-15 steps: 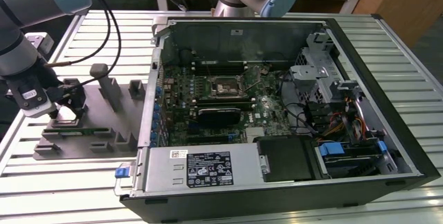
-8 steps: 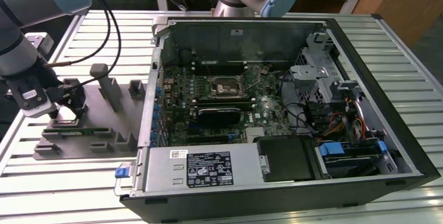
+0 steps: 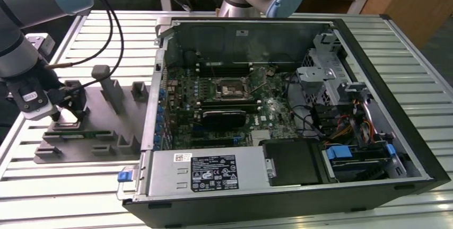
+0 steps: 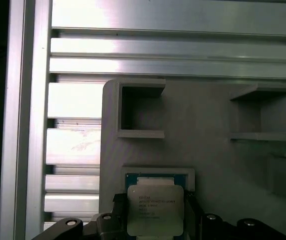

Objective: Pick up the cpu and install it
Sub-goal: 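Pick up the cpu and move it towards the insertion slot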

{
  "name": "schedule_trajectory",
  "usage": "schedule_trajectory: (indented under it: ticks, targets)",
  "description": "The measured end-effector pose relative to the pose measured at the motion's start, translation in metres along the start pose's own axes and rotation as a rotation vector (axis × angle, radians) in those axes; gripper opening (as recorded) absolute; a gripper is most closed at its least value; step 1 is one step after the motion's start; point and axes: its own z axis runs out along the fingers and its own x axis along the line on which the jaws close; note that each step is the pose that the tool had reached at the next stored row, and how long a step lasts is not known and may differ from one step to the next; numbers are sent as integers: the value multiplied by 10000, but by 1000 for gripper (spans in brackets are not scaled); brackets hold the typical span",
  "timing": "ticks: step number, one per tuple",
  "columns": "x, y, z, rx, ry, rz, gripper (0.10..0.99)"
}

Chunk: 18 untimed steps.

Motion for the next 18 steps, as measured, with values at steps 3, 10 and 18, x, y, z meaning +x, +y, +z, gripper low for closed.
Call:
schedule_trajectory:
  ticks: [3,10,18]
  targets:
    - [0,0,-9,0,0,0,545]
    - [-1,3,-66,1,1,0,545]
    - [-5,9,-176,1,0,0,545]
